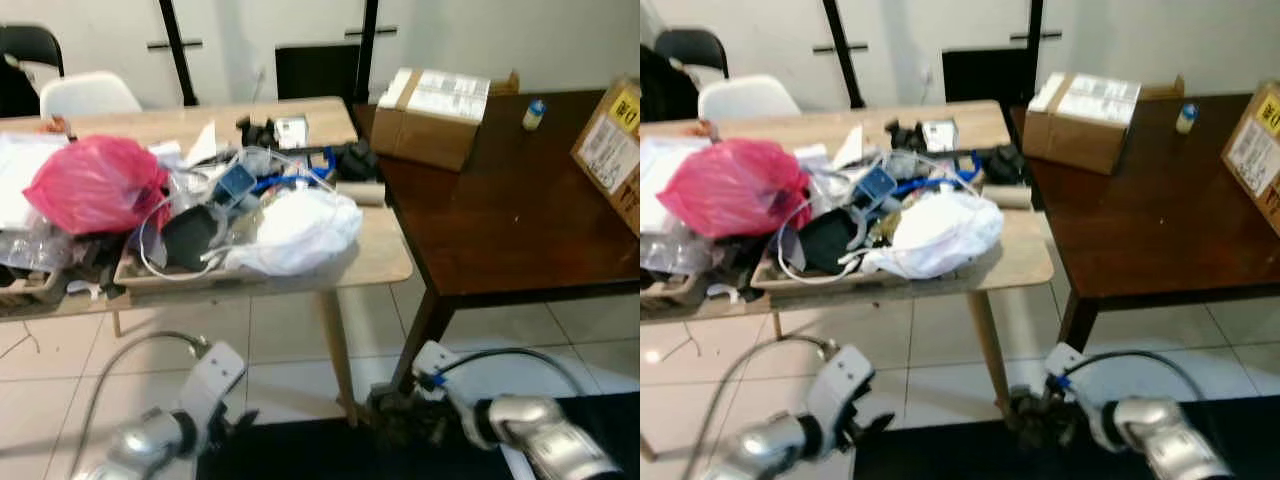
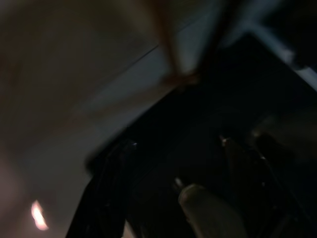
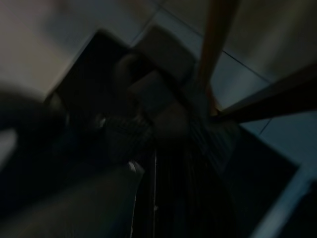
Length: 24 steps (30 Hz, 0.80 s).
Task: Picking trash to rubbish bin
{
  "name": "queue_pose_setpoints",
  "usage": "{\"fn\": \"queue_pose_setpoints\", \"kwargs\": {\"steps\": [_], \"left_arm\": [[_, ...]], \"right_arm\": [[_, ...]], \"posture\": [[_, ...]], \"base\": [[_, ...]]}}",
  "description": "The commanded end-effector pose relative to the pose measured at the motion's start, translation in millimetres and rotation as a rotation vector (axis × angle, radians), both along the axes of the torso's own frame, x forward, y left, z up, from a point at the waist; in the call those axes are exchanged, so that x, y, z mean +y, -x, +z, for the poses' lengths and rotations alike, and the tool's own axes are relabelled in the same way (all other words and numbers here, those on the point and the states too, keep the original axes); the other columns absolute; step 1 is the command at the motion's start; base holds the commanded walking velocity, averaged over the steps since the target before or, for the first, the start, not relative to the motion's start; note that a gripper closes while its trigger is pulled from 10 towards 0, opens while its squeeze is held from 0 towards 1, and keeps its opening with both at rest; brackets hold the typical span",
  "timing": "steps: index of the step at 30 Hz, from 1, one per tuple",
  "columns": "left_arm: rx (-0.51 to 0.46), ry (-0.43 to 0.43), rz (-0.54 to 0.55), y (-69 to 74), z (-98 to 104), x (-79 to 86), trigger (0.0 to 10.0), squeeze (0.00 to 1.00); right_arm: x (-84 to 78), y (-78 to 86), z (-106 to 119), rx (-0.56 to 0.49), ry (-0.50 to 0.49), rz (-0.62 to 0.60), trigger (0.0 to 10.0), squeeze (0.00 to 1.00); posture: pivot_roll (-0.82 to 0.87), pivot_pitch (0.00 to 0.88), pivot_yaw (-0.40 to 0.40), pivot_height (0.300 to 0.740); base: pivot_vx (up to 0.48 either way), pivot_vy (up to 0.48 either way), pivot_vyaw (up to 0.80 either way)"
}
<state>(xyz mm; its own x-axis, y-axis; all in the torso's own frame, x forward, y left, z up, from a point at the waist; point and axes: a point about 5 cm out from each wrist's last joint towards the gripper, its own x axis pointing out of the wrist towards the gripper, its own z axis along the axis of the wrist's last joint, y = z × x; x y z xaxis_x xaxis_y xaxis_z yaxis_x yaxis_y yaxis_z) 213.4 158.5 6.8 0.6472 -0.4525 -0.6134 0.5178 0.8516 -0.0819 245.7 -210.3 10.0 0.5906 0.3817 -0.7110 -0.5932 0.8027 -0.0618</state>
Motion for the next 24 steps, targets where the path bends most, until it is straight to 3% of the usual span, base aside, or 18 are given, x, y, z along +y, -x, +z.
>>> {"fn": "queue_pose_setpoints", "kwargs": {"steps": [1, 4, 6, 7, 8, 9, 10, 12, 15, 19, 21, 24], "left_arm": [[0.077, -0.026, 0.214, 4.4, -22, 14.5, 10.0, 0.00], [0.082, -0.044, 0.314, 2.4, -31, 16.3, 10.0, 0.00], [0.082, -0.048, 0.329, 2.0, -32, 16.5, 10.0, 0.00], [0.098, 0.001, 0.360, 0.9, -34, 12.9, 10.0, 0.00], [0.110, 0.000, 0.334, 1.1, -36, 9.9, 10.0, 0.00], [0.118, -0.005, 0.312, 1.5, -38, 7.9, 10.0, 0.00], [0.122, -0.013, 0.296, 1.9, -39, 6.9, 10.0, 0.00], [0.131, -0.035, 0.263, 3.4, -42, 5.1, 10.0, 0.00], [0.135, -0.164, 0.121, 11.7, -55, 5.6, 10.0, 0.00], [0.127, -0.146, 0.188, 7.8, -55, 7.5, 10.0, 0.00], [0.100, -0.073, 0.293, -4.8, -49, 3.3, 10.0, 0.00], [0.086, -0.050, 0.302, -10.5, -46, -2.7, 10.0, 0.00]], "right_arm": [[-1.0, 1.7, -15, -0.033, 0.019, -0.175, 0.0, 0.00], [8.4, 4.5, -27, -0.047, -0.037, -0.325, 0.0, 0.00], [10.9, 5.4, -29, -0.046, -0.051, -0.358, 0.0, 0.00], [14.6, 10.6, -39, -0.022, -0.057, -0.438, 0.0, 0.00], [18.5, 16.0, -46, 0.010, -0.054, -0.479, 8.9, 0.00], [21.3, 20.0, -51, 0.033, -0.052, -0.504, 8.9, 0.00], [22.9, 22.1, -53, 0.045, -0.050, -0.516, 10.0, 0.00], [25.3, 23.3, -57, 0.042, -0.027, -0.523, 10.0, 0.00], [30.4, 28.2, -67, 0.051, 0.038, -0.544, 10.0, 0.00], [30.4, 29.5, -68, 0.049, 0.039, -0.557, 10.0, 0.00], [29.1, 29.3, -69, 0.043, 0.057, -0.556, 10.0, 0.00], [26.9, 28.2, -69, 0.040, 0.070, -0.550, 10.0, 0.00]], "posture": [[0.01, 0.093, 0.025, 0.740], [0.00, 0.089, 0.022, 0.740], [0.00, 0.089, 0.022, 0.740], [0.01, 0.088, 0.022, 0.740], [0.00, 0.083, 0.026, 0.740], [0.00, 0.082, 0.027, 0.740], [0.00, 0.082, 0.027, 0.740], [0.00, 0.078, 0.028, 0.740], [-0.01, 0.074, 0.032, 0.740], [-0.02, 0.068, 0.031, 0.740], [-0.02, 0.065, 0.015, 0.740], [-0.02, 0.067, 0.005, 0.740]], "base": [[0.000, 0.000, 0.00], [0.000, 0.000, 0.00], [0.000, 0.000, 0.00], [0.000, 0.000, 0.00], [0.000, 0.000, 0.00], [0.000, 0.000, 0.00], [0.000, 0.000, 0.00], [0.000, 0.000, 0.00], [0.000, 0.000, 0.00], [0.000, 0.000, 0.00], [0.000, 0.000, 0.00], [0.000, -0.080, 0.00]]}}
